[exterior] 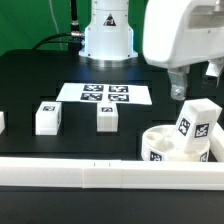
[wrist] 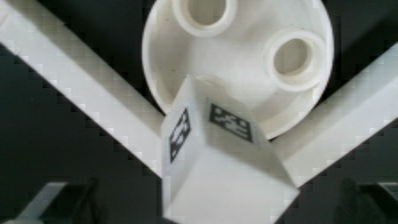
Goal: Assemble stool
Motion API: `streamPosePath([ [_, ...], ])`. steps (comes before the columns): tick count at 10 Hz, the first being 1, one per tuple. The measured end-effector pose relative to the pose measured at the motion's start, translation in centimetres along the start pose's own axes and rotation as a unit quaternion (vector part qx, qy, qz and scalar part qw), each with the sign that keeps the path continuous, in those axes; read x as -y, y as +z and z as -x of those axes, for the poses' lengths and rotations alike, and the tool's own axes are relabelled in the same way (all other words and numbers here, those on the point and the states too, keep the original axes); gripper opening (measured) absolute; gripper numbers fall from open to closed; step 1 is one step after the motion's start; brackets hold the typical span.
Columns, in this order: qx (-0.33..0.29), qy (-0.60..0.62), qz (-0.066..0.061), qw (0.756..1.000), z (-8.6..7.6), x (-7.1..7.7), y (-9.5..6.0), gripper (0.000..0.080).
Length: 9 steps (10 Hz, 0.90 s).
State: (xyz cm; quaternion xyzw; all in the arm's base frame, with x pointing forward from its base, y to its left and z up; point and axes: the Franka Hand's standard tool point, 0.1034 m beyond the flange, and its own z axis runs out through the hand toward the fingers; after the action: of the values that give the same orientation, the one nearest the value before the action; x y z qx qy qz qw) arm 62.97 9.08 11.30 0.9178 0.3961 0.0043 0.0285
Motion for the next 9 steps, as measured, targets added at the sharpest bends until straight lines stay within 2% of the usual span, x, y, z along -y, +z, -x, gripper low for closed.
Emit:
streamPosePath([
  [1,0.011,0.004,-0.006,1.0,-0.16,0.34,0.08,0.0649],
  [4,0.011,-0.053,-0.008,0.998,-0.43,0.22,0.31,0.0649],
  [6,0.016,-0.182,-0.016,0.983,-0.78,-0.07,0.54,0.0649],
  [9,0.016,-0.267,-0.018,0.963,-0.56,-0.29,0.64,0.0649],
])
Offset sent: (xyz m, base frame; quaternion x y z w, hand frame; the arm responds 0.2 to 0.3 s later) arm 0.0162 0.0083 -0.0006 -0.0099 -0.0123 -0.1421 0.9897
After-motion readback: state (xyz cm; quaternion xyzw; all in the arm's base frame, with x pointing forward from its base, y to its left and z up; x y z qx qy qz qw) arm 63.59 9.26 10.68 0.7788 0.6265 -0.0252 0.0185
